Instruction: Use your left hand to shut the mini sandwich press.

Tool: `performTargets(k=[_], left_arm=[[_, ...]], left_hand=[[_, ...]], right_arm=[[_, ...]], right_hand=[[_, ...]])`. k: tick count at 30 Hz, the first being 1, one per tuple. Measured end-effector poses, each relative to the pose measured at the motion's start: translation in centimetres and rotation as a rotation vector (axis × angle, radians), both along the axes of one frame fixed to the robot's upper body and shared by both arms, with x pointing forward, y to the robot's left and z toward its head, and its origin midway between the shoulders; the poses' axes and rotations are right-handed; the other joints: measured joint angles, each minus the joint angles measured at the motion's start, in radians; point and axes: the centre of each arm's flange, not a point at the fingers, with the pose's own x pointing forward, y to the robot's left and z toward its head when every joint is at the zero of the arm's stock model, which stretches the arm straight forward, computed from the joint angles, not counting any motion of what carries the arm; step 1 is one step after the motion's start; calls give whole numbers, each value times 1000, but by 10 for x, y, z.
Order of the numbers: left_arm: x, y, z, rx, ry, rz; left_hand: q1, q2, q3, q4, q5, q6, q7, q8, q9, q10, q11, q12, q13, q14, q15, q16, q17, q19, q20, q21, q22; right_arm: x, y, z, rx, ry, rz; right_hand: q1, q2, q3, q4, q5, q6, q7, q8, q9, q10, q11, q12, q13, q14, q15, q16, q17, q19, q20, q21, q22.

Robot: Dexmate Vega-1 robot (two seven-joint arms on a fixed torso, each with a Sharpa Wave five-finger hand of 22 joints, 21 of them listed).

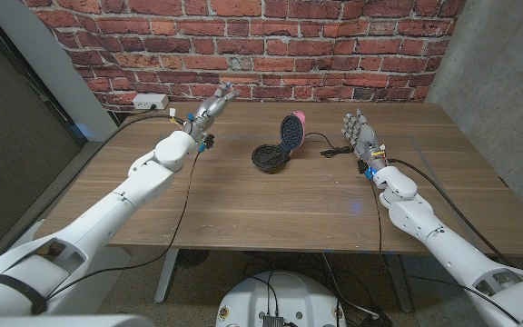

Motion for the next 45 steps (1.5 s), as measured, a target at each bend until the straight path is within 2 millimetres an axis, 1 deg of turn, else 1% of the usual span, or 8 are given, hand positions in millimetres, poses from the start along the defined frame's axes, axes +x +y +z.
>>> performTargets(k=[2,14,18,26,31,35,37,45], left_arm=[[-1,-1,4,18,-5,9],[-12,-16,30,124,-56,41],[-17,-23,43,167,-73,46],[-25,-36,62,237,-98,53],[-30,-45,73,293,-111,60],[-33,-51,80,335,-120,68],[-35,-54,83,352,-124,69],[-42,-68,96,424,-146,73]], left_hand=[[8,-8,0,0,0,0,0,0,0,0,0,0,0,0,0,0,0,0,0,0,0],[8,-8,-4,-4,-16,0,0,0,0,0,0,0,0,0,0,0,5,0,0,-2,5],[8,-8,-4,-4,-16,0,0,0,0,0,0,0,0,0,0,0,5,0,0,-6,5],[8,-8,-9,-8,-23,0,0,6,0,0,0,0,0,0,0,0,5,0,0,-10,5],[10,-5,-9,-8,-23,0,0,7,0,-2,-6,0,0,0,0,0,5,0,0,-10,5],[11,-5,-8,-8,-23,0,0,7,0,-2,-6,0,0,0,0,0,5,0,0,-14,5],[22,-17,-10,-6,-23,0,0,7,0,-2,-6,0,0,0,0,0,5,-4,4,-16,4],[26,-13,-16,-10,-23,0,0,7,0,2,-2,0,0,0,0,0,5,-3,7,-18,4]], right_arm=[[0,-1,0,2,-2,-1],[-5,-5,3,0,-21,-11],[-6,-6,4,-3,-26,-16],[-8,-6,6,-8,-37,-19],[-8,-6,6,-8,-43,-20],[-8,-7,6,-7,-45,-22],[-8,-7,5,-7,-45,-22],[-9,-8,5,-4,-51,-24]], right_hand=[[0,0,0,0,0,0,0,0,0,0,0,0,0,0,0,0,-2,0,0,0,0],[0,0,3,-3,0,6,-2,0,0,0,0,0,0,0,0,0,-2,0,0,0,0],[5,5,3,-3,0,8,0,0,0,0,0,0,0,0,0,0,-2,0,0,0,0],[5,5,5,-5,0,8,0,0,0,5,5,4,0,0,0,0,-2,0,0,0,0],[5,5,5,-5,0,8,0,0,0,11,11,4,0,0,0,0,-2,0,0,-8,0],[5,5,5,-5,0,8,0,0,0,11,11,4,0,0,0,0,-2,0,0,-8,0],[5,5,5,-5,0,8,0,0,0,11,11,4,0,0,0,0,-2,0,0,-8,0],[9,9,5,-5,0,8,0,0,0,11,11,4,0,0,0,0,-2,0,0,-8,0]])
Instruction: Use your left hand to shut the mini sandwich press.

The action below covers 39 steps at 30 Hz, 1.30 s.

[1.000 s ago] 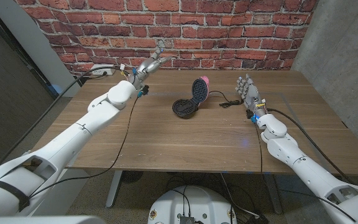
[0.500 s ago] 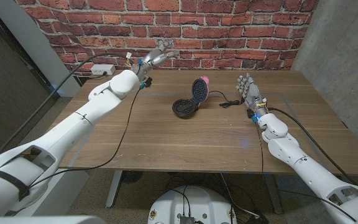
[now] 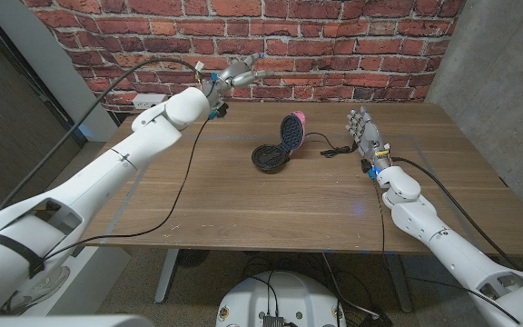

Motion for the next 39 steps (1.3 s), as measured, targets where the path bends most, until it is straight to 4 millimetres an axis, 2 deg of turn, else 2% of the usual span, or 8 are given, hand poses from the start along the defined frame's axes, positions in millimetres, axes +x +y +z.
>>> performTargets(k=[9,29,32,39], left_arm=[[-9,-16,14,81,-22,5],[-23,-46,38,257,-61,33],[-24,-51,41,279,-67,37],[-27,-63,46,343,-76,50]], left_hand=[[0,0,-5,-5,0,0,0,0,0,0,0,0,1,0,0,0,0,0,0,-7,0],[20,-20,-14,-14,0,0,-1,4,0,-4,-4,-3,5,0,-8,6,5,4,3,-14,0],[20,-20,-19,-19,0,-2,-17,9,0,-4,-4,-3,5,4,-11,6,5,4,3,-14,0],[28,-28,-23,-23,0,0,-29,12,0,-1,-11,-3,5,22,-11,12,5,20,12,-14,0]], right_arm=[[-1,-2,-2,5,-5,-3],[0,-3,-5,15,-11,-4],[0,-3,-5,16,-11,-5],[1,-4,-5,18,-13,-5]], right_hand=[[0,0,0,0,0,0,0,0,0,5,5,0,0,0,0,0,0,0,0,0,0],[0,0,-6,-6,0,9,2,0,0,11,0,0,0,0,0,0,2,0,0,0,0],[0,0,-6,-6,0,9,2,0,0,11,0,0,0,0,0,0,2,0,0,0,0],[0,0,-6,-6,0,9,2,0,0,11,0,0,0,0,0,0,2,0,0,0,0]])
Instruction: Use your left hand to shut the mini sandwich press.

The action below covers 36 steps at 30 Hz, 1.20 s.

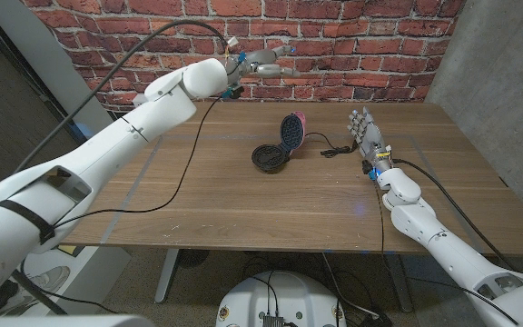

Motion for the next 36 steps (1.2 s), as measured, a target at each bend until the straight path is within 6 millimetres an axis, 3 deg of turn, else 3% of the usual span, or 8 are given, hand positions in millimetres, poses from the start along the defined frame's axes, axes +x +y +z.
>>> performTargets(k=[6,13,21,24,30,36], left_arm=[[-3,-13,5,62,-8,15],[-7,-25,9,127,-12,34],[-9,-38,11,197,-21,63],[-10,-42,12,217,-21,71],[-9,-48,12,262,-10,98],[-7,-53,11,310,13,130]], left_hand=[[7,7,-3,-3,0,20,-12,10,0,-1,-1,7,0,12,0,0,0,11,0,0,0],[16,-2,-4,-4,0,80,-14,25,-2,36,-35,20,0,31,-6,0,0,35,0,0,0],[27,8,-10,-10,0,165,21,47,-7,92,-20,31,-1,90,-18,13,0,80,0,1,-2],[27,8,-10,-10,0,172,14,47,-7,103,-20,31,-3,116,-20,17,0,93,3,5,-3],[42,0,-10,-10,3,151,-31,39,-12,122,-20,31,-3,136,-28,23,0,102,2,5,-3],[42,0,-10,-10,7,152,-34,39,-12,128,-15,31,-3,141,-23,23,3,109,5,5,-3]], right_arm=[[1,0,-1,0,1,0],[0,-1,-1,-2,-4,-2],[0,-2,0,-7,-9,-10],[-1,-3,1,-9,-12,-12],[-1,-3,2,-10,-15,-15],[-2,-3,2,-8,-17,-18]], right_hand=[[0,0,0,0,0,0,0,0,0,0,0,0,0,0,0,0,0,4,4,0,0],[0,0,0,0,0,0,0,0,0,0,0,0,0,0,0,0,0,4,4,0,0],[0,0,0,0,0,5,-5,0,0,4,4,0,0,0,0,0,-3,8,0,0,0],[0,0,0,0,0,9,-9,0,0,7,7,0,0,0,0,0,-3,8,0,0,0],[2,-2,4,-4,0,9,-9,0,0,7,7,0,0,0,0,0,-3,8,0,0,0],[5,-4,4,-4,0,9,-9,0,0,7,7,0,0,0,0,0,-3,7,0,0,0]])
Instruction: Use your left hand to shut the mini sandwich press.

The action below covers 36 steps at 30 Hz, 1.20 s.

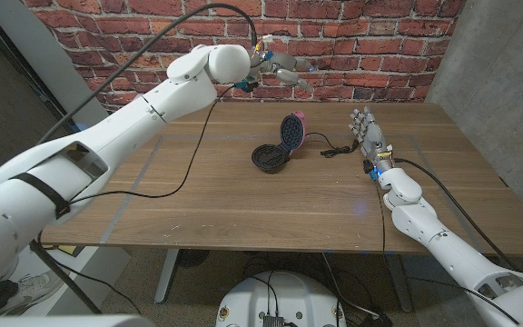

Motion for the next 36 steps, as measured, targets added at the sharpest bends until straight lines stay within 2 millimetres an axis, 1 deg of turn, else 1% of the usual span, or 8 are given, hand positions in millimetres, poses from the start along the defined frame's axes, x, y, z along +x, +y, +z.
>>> performTargets(k=[5,8,13,17,20,27,34,36], left_arm=[[2,-4,0,34,19,24],[3,-7,1,63,30,40],[4,-11,2,103,49,60],[5,-13,2,140,64,78],[4,-17,4,148,59,78],[4,-20,2,213,64,117],[4,-25,2,268,62,148],[4,-26,2,289,62,159]], left_hand=[[7,7,4,-5,0,29,15,0,0,14,6,0,0,0,0,0,0,0,0,0,0],[10,9,0,-9,0,31,16,0,0,23,8,0,0,5,-5,0,-1,4,-4,0,0],[36,29,19,-27,0,36,22,0,0,35,6,1,0,5,-5,-2,-1,10,-5,0,0],[92,27,39,-53,8,48,32,0,-5,55,5,4,0,10,0,-7,-6,20,-5,0,0],[137,25,53,-75,8,65,35,0,-5,67,-5,4,0,16,-2,-15,-6,31,-16,0,-5],[245,14,83,-105,15,101,35,0,-5,100,-21,3,0,34,-1,-15,-11,48,-23,-5,-5],[364,3,118,-106,15,113,38,0,-4,123,-35,-6,0,41,-5,-22,-11,67,-30,-9,-5],[383,6,123,-106,15,117,42,0,-4,127,-39,-8,0,41,-5,-23,-11,70,-26,-13,-5]], right_arm=[[0,0,0,1,-2,-1],[0,-1,-1,3,-1,-3],[0,-1,-2,5,1,-5],[0,-2,-4,8,3,-8],[0,-2,-4,9,2,-9],[0,-3,-6,12,6,-12],[0,-4,-8,15,8,-14],[0,-4,-8,16,9,-15]], right_hand=[[4,4,0,0,0,0,0,0,0,0,0,0,0,0,0,0,0,0,0,0,0],[4,4,0,0,0,0,0,0,0,0,0,0,0,0,0,0,0,0,0,0,0],[4,4,0,0,0,0,0,0,0,0,0,0,0,0,0,0,0,0,0,0,0],[4,4,0,0,0,0,0,0,0,0,0,0,0,0,0,0,0,0,0,0,0],[4,4,0,0,0,0,0,0,0,0,0,0,0,0,0,0,1,0,0,0,0],[4,4,0,0,0,0,0,0,0,0,0,0,0,0,0,0,3,0,0,0,0],[4,4,0,0,0,0,0,0,0,0,0,0,0,0,0,0,3,0,0,0,0],[4,4,0,0,0,0,0,0,0,0,0,0,0,0,0,0,3,0,0,0,0]])
